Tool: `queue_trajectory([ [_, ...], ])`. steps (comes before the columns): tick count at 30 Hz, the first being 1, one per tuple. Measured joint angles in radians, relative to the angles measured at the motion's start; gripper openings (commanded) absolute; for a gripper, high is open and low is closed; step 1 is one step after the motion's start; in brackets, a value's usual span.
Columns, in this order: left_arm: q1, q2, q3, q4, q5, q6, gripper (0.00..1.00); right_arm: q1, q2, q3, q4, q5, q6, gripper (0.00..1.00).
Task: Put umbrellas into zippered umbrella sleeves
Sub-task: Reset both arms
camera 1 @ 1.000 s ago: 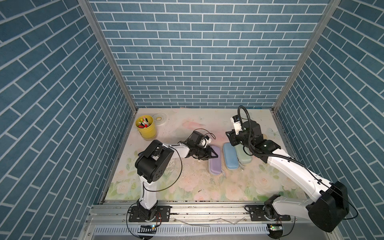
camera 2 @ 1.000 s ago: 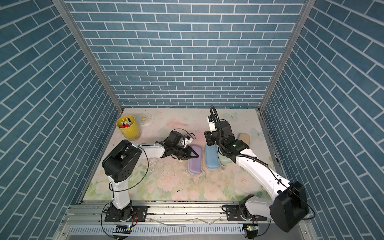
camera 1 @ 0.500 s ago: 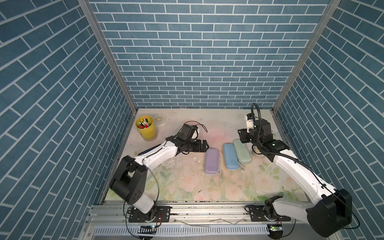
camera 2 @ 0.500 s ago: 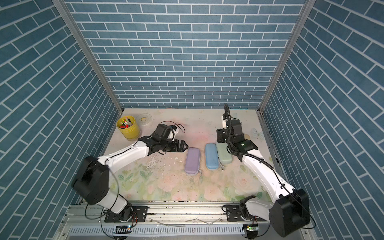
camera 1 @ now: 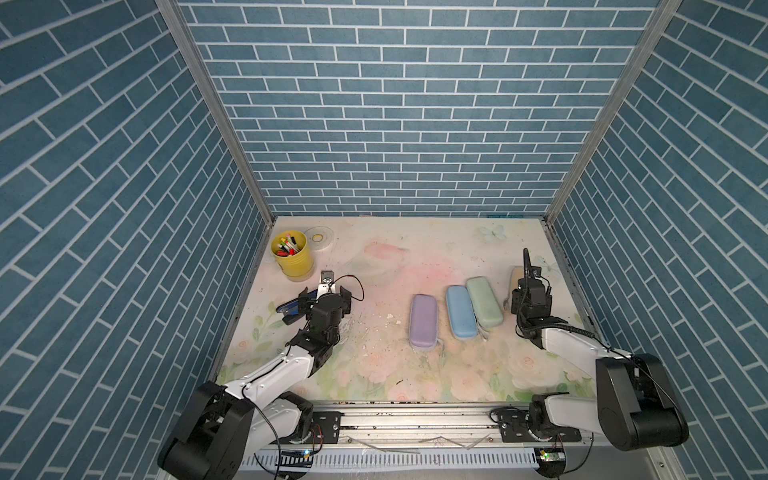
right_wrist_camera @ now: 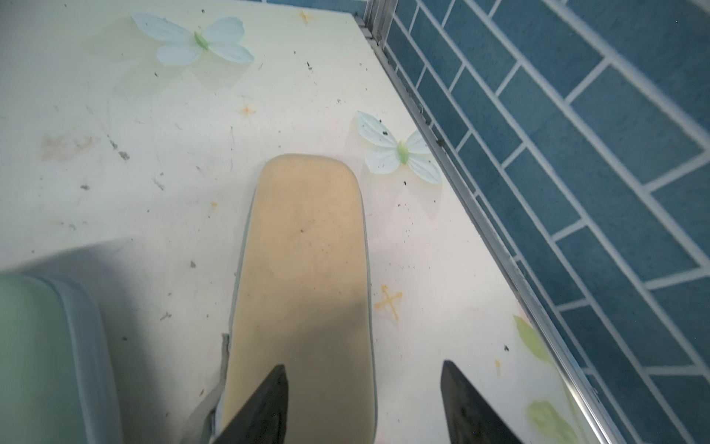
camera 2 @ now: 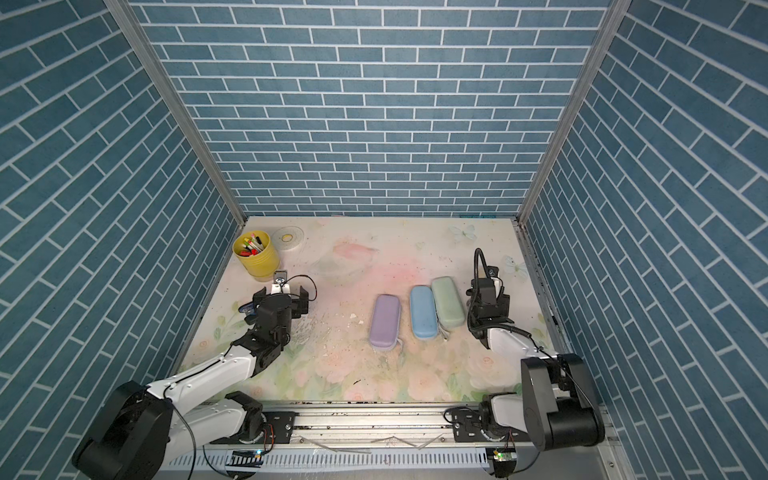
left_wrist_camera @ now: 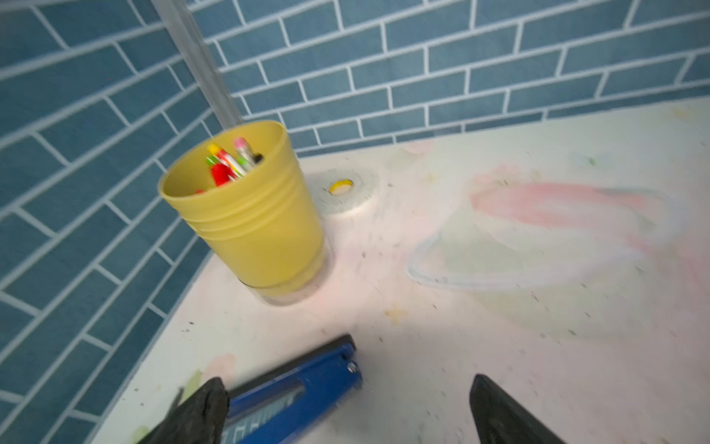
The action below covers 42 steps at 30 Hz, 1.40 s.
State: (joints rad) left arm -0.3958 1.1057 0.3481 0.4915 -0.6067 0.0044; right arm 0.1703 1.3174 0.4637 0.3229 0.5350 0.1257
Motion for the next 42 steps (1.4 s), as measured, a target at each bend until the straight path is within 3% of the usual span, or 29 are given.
queue_trajectory([
  [5,0.136,0.091,-0.072,0.278,0.049,0.082,0.99,-0.055,0.093,-0.026,0.224,-0.041,-0.043,0.63],
  [9,0.277,0.364,-0.127,0.502,0.201,0.082,0.99,-0.112,0.122,-0.087,0.395,-0.155,-0.055,0.64],
  [11,0.299,0.444,-0.137,0.553,0.265,0.083,0.99,-0.134,0.142,-0.100,0.421,-0.212,-0.056,0.67],
  [12,0.301,0.446,-0.138,0.553,0.291,0.083,0.99,-0.145,0.156,-0.100,0.436,-0.241,-0.057,0.85],
  [14,0.301,0.441,-0.106,0.537,0.313,0.081,0.99,-0.161,0.190,-0.093,0.461,-0.288,-0.057,0.99],
  [19,0.332,0.424,0.012,0.480,0.320,0.042,0.99,-0.181,0.209,-0.087,0.478,-0.362,-0.060,0.99],
  [42,0.337,0.419,0.011,0.424,0.342,0.031,0.99,-0.185,0.209,-0.087,0.482,-0.401,-0.060,0.99],
])
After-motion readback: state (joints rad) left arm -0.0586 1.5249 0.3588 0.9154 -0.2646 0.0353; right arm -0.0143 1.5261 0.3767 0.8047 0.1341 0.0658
